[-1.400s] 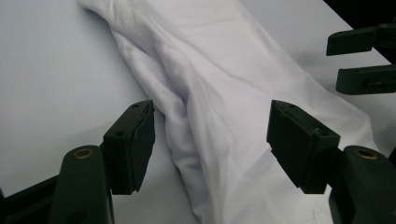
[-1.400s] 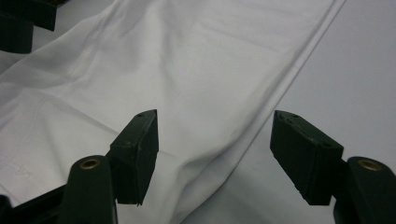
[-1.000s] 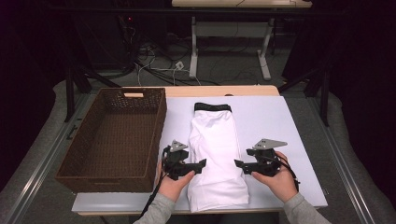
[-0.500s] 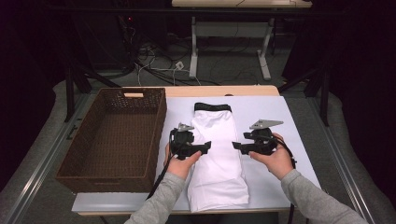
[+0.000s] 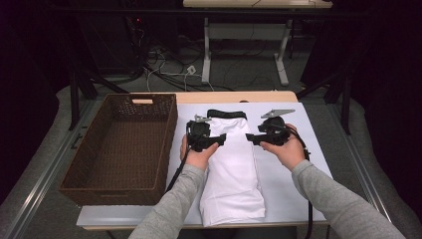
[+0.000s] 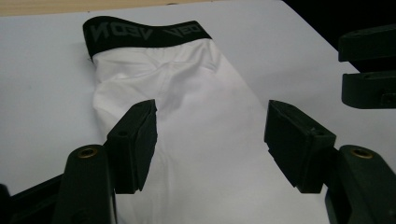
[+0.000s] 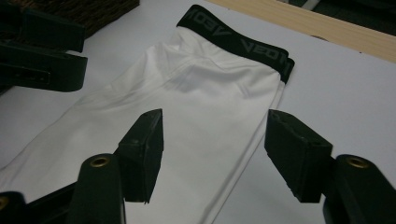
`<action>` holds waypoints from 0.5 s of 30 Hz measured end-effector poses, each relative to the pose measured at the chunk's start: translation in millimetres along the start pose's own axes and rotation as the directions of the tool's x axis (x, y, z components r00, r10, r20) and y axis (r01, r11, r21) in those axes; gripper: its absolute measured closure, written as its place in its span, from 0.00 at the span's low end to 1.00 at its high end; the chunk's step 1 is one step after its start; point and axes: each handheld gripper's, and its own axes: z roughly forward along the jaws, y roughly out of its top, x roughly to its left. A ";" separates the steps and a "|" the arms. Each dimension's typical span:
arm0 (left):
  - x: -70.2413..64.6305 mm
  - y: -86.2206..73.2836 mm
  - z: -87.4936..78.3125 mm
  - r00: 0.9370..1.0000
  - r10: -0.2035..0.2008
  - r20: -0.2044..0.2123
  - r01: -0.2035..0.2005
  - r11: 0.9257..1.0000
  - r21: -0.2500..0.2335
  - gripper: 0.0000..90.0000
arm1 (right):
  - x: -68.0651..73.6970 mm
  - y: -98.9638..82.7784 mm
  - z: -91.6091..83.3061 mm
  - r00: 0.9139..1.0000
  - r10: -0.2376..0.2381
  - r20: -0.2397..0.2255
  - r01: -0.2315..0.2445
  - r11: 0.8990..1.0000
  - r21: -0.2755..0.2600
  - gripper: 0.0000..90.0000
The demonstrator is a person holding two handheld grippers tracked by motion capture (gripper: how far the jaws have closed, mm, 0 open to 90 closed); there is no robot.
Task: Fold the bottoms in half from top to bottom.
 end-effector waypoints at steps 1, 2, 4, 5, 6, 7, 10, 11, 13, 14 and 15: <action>2.3 0.7 1.7 1.000 -0.008 -0.002 0.008 1.000 -0.002 0.39 | -2.4 1.8 4.1 1.000 0.013 0.004 -0.013 1.000 0.006 0.45; 6.6 1.8 4.6 1.000 -0.017 -0.003 0.017 1.000 -0.003 0.40 | -4.1 2.7 6.7 1.000 0.018 0.008 -0.018 1.000 0.008 0.47; 13.3 3.0 9.4 1.000 -0.023 -0.008 0.023 1.000 0.000 0.42 | -7.8 4.0 13.6 0.999 0.046 0.012 -0.046 0.999 0.010 0.52; 15.5 3.2 11.3 1.000 -0.030 -0.011 0.030 1.000 0.000 0.43 | -10.1 4.2 18.1 0.998 0.064 0.007 -0.064 0.998 0.020 0.54; 19.2 3.4 14.3 0.999 -0.037 -0.016 0.037 0.999 0.008 0.44 | -11.2 4.2 21.1 0.998 0.069 0.009 -0.069 0.997 0.025 0.55; 21.2 3.5 16.1 0.999 -0.042 -0.020 0.042 0.999 0.014 0.46 | -12.7 4.1 25.9 0.997 0.071 0.015 -0.072 0.997 0.032 0.57; 29.4 2.7 24.3 0.997 -0.069 -0.021 0.069 0.997 0.021 0.49 | -15.4 3.0 37.4 0.996 0.082 0.021 -0.083 0.995 0.049 0.60; 31.5 2.4 26.8 0.997 -0.070 -0.026 0.071 0.997 0.025 0.49 | -16.0 2.5 41.6 0.996 0.083 0.029 -0.085 0.995 0.050 0.61; 35.7 1.5 31.6 0.997 -0.074 -0.039 0.075 0.997 0.030 0.49 | -17.4 1.5 49.4 0.995 0.094 0.033 -0.096 0.994 0.060 0.63; 37.9 0.9 34.1 0.996 -0.075 -0.046 0.076 0.997 0.032 0.49 | -18.3 0.7 53.4 0.994 0.100 0.040 -0.102 0.993 0.060 0.63; 40.1 0.3 36.3 0.995 -0.077 -0.057 0.079 0.996 0.037 0.49 | -19.7 -0.2 57.5 0.994 0.102 0.046 -0.105 0.993 0.060 0.64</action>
